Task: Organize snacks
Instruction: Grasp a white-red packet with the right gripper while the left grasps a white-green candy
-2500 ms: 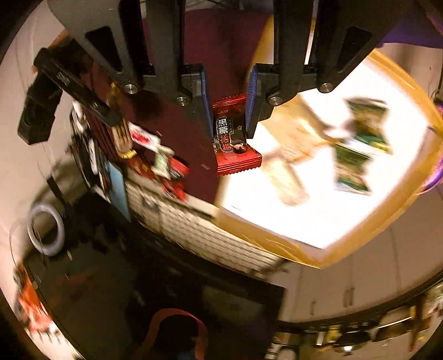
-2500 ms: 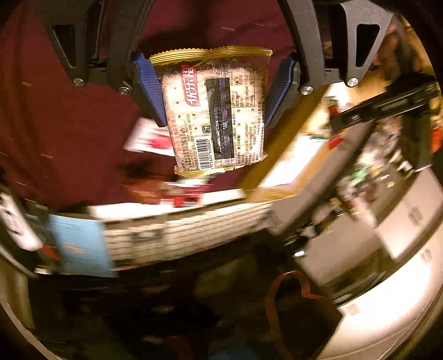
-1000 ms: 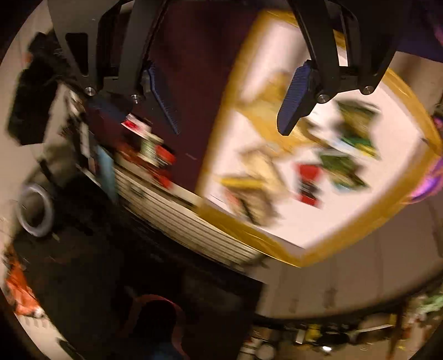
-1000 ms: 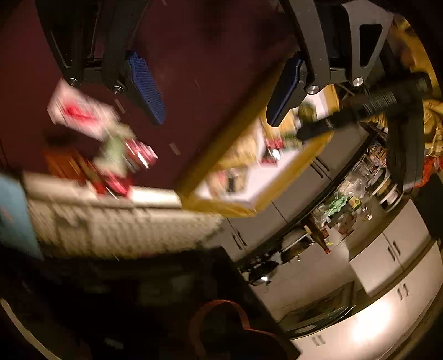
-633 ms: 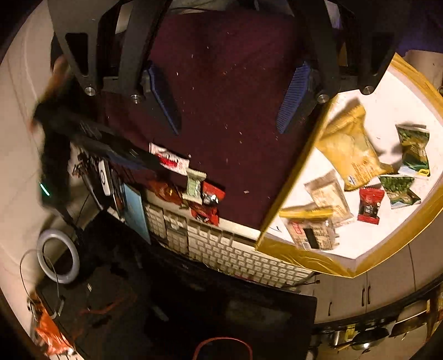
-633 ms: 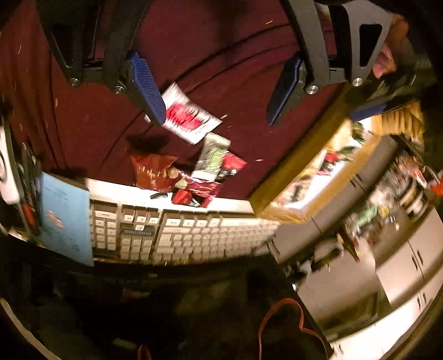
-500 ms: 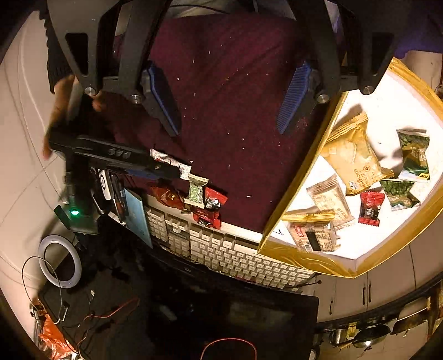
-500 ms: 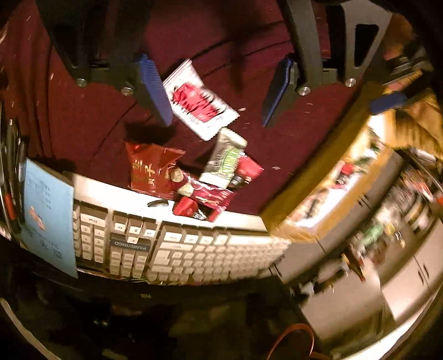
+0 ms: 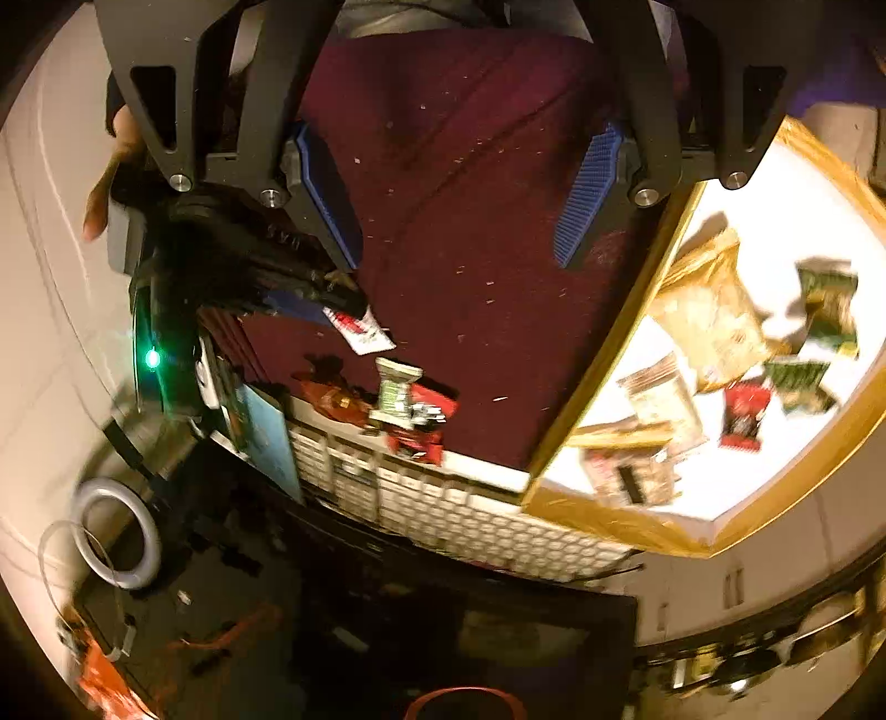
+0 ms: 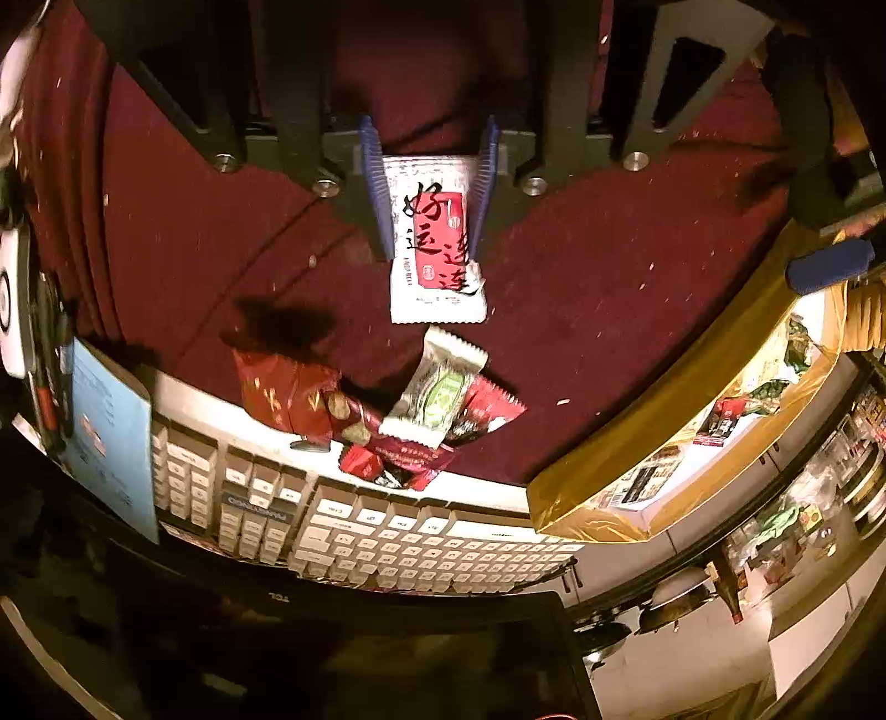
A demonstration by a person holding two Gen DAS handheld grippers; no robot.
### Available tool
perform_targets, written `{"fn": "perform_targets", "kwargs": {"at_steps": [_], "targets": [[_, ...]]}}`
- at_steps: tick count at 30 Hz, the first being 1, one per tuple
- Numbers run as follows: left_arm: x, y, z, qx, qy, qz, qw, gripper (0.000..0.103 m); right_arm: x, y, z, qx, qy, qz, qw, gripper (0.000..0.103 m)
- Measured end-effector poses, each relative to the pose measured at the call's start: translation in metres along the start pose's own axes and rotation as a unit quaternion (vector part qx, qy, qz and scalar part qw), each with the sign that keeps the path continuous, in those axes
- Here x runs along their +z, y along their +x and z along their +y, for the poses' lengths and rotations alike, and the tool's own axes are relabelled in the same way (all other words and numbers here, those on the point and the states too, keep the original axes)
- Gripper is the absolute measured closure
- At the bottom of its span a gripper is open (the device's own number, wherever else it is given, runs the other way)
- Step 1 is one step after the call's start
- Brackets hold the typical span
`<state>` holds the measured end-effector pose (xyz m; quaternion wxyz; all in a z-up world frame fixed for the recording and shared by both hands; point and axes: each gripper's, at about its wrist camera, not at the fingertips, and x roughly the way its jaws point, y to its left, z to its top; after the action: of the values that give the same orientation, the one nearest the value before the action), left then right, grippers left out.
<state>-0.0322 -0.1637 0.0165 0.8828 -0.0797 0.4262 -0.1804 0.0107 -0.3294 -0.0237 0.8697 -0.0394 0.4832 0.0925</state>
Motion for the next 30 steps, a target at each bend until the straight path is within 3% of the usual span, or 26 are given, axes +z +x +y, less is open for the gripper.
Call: {"fn": "perform_targets", "kwargs": {"at_steps": [3, 5, 15, 20, 24, 25, 26, 28, 30], "targets": [[0.008, -0.002, -0.014, 0.021, 0.05, 0.008, 0.9985, 0.032, -0.013, -0.008, 0.0, 0.019, 0.017, -0.007, 1.0, 0.076], [0.006, -0.007, -0.019, 0.012, 0.071, 0.012, 0.9973, 0.032, -0.016, -0.011, 0.001, 0.019, 0.023, -0.012, 0.999, 0.072], [-0.001, 0.021, -0.029, -0.008, 0.049, 0.029, 0.9984, 0.032, -0.032, -0.028, -0.009, 0.015, 0.053, -0.048, 0.997, 0.08], [0.022, 0.05, -0.039, 0.004, 0.059, 0.036, 0.9976, 0.032, -0.038, -0.043, -0.041, 0.018, 0.132, -0.1, 0.986, 0.08], [0.053, 0.092, -0.052, 0.028, 0.08, 0.041, 0.9955, 0.032, -0.04, -0.043, -0.058, 0.0, 0.186, -0.114, 0.976, 0.08], [0.06, 0.103, -0.055, 0.035, 0.087, 0.044, 0.9946, 0.035, -0.039, -0.042, -0.059, -0.004, 0.187, -0.114, 0.976, 0.08], [0.066, 0.115, -0.059, 0.037, 0.097, 0.049, 0.9934, 0.052, -0.039, -0.041, -0.058, -0.005, 0.184, -0.113, 0.976, 0.08], [0.074, 0.133, -0.064, 0.041, 0.101, 0.067, 0.9917, 0.07, -0.04, -0.043, -0.055, -0.002, 0.174, -0.119, 0.978, 0.08], [0.08, 0.144, -0.067, 0.037, 0.1, 0.064, 0.9922, 0.07, -0.041, -0.045, -0.052, -0.001, 0.161, -0.125, 0.979, 0.08]]}}
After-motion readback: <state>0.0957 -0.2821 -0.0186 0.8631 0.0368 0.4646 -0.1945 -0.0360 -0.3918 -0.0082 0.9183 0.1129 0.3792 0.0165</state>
